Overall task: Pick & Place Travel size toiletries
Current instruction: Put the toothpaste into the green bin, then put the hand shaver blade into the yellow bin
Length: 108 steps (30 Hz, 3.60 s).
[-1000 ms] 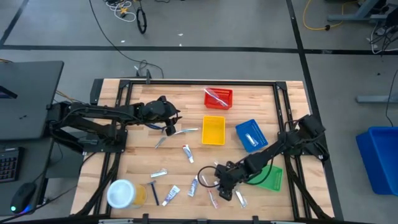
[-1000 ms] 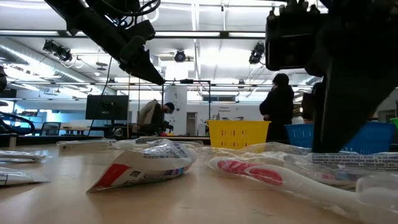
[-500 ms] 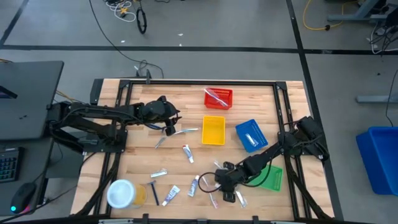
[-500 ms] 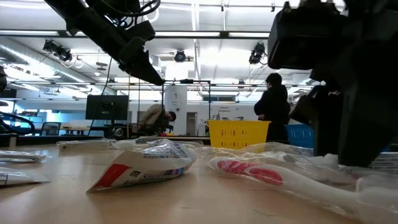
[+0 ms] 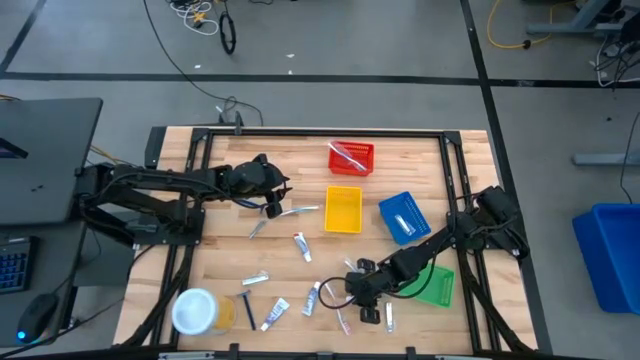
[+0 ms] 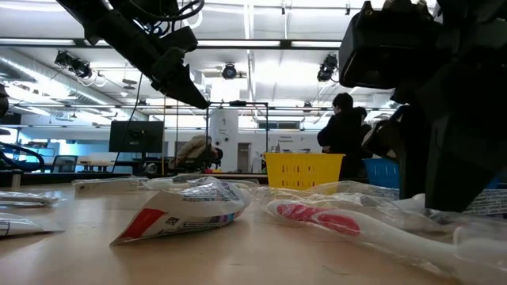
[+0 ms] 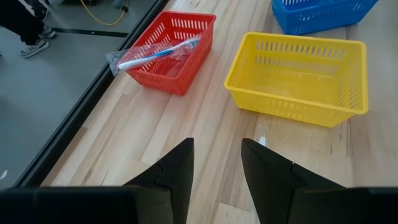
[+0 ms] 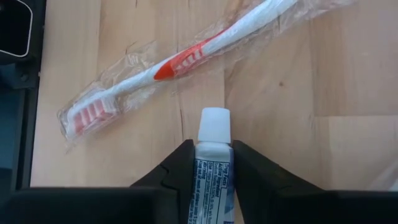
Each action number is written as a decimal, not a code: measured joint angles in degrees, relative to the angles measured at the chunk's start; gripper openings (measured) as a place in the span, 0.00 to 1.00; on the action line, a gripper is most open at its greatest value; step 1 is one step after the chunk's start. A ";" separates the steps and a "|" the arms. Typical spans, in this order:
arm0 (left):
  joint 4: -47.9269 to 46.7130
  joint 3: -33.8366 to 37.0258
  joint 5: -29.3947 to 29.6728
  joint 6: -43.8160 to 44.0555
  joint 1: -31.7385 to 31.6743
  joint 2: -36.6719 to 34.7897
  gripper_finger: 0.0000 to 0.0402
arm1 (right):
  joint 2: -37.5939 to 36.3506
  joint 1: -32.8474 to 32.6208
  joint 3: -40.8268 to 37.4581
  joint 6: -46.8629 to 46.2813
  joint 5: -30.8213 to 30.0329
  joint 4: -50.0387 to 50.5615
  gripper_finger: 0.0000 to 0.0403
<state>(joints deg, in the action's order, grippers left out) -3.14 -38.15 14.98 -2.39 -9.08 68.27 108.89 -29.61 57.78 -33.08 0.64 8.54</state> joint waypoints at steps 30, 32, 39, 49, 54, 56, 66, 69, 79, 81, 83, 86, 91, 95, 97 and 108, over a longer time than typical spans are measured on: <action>-0.35 0.00 -0.05 0.93 0.00 0.00 0.35 | -32.15 -1.77 -0.16 -20.80 -2.95 40.46 0.23; -0.37 0.00 -0.13 1.64 0.01 0.00 0.35 | -33.44 -4.11 -0.76 -25.60 -3.18 43.02 0.23; -0.34 0.00 -0.13 1.46 0.00 0.00 0.35 | -33.61 -13.80 -4.03 -37.99 -5.13 41.81 0.23; 0.02 0.00 -0.14 2.23 0.00 0.00 0.35 | -33.58 -17.84 -17.25 -50.61 -6.63 30.94 0.23; 0.04 0.00 -0.15 2.08 0.00 0.00 0.35 | -33.58 -17.37 -22.39 -50.60 -6.59 27.07 0.23; 0.07 0.00 -0.15 2.19 0.00 0.00 0.35 | -33.58 -17.08 -23.20 -50.60 -6.59 27.26 0.23; 0.84 0.00 -0.14 3.67 0.00 0.00 0.35 | -33.58 -16.50 -23.34 -50.03 -6.40 26.74 0.33; 2.02 0.00 -0.17 3.68 0.01 0.00 0.35 | -33.58 -16.49 -23.34 -50.04 -6.44 26.75 0.35; 4.04 0.00 -0.20 3.69 0.00 0.00 0.35 | -34.07 -13.01 -22.06 -49.02 9.46 27.08 0.37; 4.13 0.00 -0.20 3.69 0.02 -0.02 0.35 | -34.52 -12.33 -21.14 -49.59 11.16 27.09 0.37; 4.09 0.00 -0.20 3.69 0.00 0.00 0.35 | -35.17 -11.57 -20.07 -50.46 11.58 27.11 0.37; 4.12 0.00 -0.20 3.70 0.00 -0.02 0.35 | -36.66 -10.53 -17.88 -50.52 11.38 27.06 0.36; 4.13 0.00 -0.26 4.00 0.00 -0.01 0.35 | -39.13 -9.05 -13.78 -48.85 6.78 26.78 0.37; 4.11 0.00 -0.28 4.61 0.00 -0.01 0.35 | -40.18 -7.90 -11.61 -43.42 -1.90 24.14 0.38; 4.12 0.00 -0.28 4.79 0.01 -0.01 0.35 | -40.45 -7.34 -11.54 -38.91 -5.56 20.75 0.37; 3.92 0.00 -2.15 4.70 0.02 -0.01 0.35 | -40.42 -6.36 -11.54 -16.16 -13.06 -0.86 0.37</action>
<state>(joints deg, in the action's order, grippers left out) 0.79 -38.15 12.83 2.31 -9.06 68.26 68.47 -35.97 46.24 -49.24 -12.42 7.67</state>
